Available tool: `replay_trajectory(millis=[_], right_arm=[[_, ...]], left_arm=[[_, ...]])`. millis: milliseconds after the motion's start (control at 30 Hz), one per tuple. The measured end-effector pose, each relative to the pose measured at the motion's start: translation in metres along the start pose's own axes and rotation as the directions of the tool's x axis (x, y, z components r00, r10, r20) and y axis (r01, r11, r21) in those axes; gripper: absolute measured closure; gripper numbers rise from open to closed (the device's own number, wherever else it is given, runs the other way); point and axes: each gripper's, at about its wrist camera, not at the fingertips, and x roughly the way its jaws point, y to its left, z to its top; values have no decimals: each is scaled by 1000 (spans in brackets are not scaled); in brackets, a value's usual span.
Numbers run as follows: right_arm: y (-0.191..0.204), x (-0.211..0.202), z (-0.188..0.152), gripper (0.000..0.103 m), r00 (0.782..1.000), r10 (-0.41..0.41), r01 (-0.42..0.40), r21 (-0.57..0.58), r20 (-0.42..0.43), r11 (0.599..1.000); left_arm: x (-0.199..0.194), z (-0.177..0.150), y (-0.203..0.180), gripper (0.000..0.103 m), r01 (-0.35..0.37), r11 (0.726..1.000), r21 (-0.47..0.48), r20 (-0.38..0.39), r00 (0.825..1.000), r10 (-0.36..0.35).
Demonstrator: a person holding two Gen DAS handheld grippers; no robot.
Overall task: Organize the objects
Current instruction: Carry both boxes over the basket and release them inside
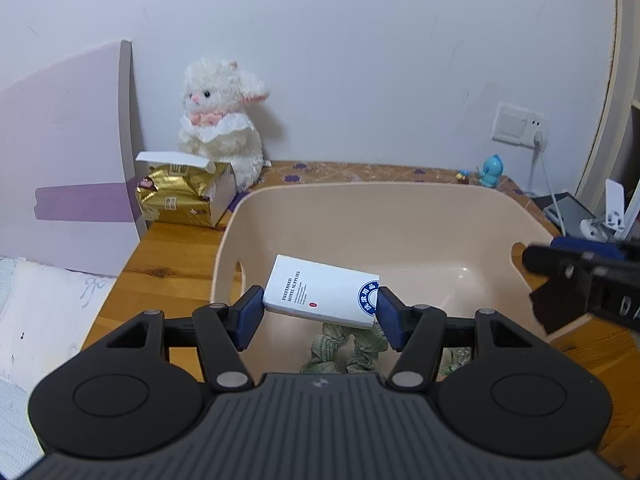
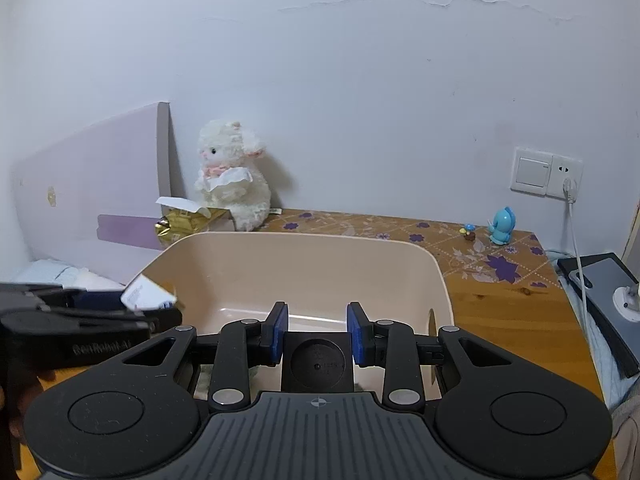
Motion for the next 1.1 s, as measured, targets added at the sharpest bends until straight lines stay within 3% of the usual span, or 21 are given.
replay_trajectory(millis=[233,433,533,567,600,667,733,800,900,967,1100], right_arm=[[0,30,8,74,999,-25,25,-7,-40,1000],[7,62,-8,74,991,-48,44,-39,-125,998],[9,69,-18,74,986,-51,45,-44,-160,998],[9,70,-20,63,985,-52,46,-45,-165,998],[9,70,-22,62,985,-58,52,-45,-164,998],[9,66,-23,46,986,-71,65,-42,-152,997],[9,59,-22,38,988,-78,73,-46,-133,996],[8,51,-20,35,990,-83,78,-50,-116,996],[7,34,-18,23,993,-83,79,-45,-86,996],[5,25,-17,6,993,-81,78,-38,-80,996],[1,5,-17,0,994,-71,69,-23,-78,997]], left_arm=[[21,-3,-6,41,-18,999,27,-44,999,19],[28,-12,-12,40,-27,995,95,-82,996,35],[30,-11,-9,40,-27,996,85,-96,995,35],[31,-11,-8,40,-24,996,80,-102,994,32],[31,-11,-7,39,-20,997,77,-105,994,28],[31,-10,-7,39,-24,997,78,-105,994,32],[28,-10,-7,36,-28,997,75,-99,994,35],[22,-10,-4,25,-13,998,63,-82,997,18],[10,-8,0,22,-11,999,41,-53,999,13],[1,-7,3,22,-12,1000,26,-37,999,13],[-20,-11,10,21,-6,1000,-7,2,1000,6]])
